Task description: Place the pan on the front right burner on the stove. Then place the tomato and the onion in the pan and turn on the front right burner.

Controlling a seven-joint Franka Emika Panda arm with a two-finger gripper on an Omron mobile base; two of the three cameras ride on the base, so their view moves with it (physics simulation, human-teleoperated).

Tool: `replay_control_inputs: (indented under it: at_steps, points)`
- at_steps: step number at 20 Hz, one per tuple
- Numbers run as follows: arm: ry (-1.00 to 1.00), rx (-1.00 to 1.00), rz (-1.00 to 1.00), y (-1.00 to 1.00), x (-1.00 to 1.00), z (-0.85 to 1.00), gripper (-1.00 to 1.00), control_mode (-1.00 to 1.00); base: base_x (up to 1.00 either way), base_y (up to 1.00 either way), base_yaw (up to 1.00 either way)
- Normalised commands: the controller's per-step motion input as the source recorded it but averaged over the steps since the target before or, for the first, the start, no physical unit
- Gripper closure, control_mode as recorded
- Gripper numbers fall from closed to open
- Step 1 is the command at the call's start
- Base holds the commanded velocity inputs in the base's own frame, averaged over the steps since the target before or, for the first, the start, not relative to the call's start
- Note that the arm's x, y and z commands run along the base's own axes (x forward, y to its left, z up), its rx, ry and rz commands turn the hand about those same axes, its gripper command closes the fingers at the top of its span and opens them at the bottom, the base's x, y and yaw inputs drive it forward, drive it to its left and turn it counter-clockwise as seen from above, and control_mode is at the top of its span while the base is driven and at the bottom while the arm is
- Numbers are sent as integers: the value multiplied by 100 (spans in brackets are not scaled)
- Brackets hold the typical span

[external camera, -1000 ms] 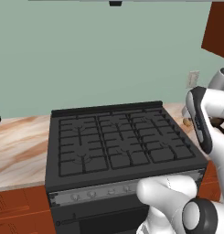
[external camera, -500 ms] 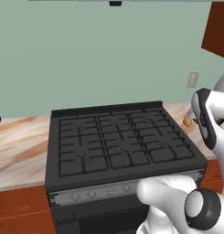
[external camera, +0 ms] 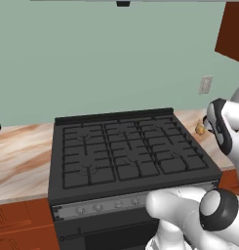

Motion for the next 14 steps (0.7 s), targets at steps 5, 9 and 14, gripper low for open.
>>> replay_control_inputs:
  at_steps: [5,9,14]
  points:
    - [0,-1,0,-28,21,-14,-100,-100,0,0,0]
    - [0,-2,0,-31,25,-19,-100,-100,0,0,0]
    - [0,-1,0,-38,28,-21,-100,-100,0,0,0]
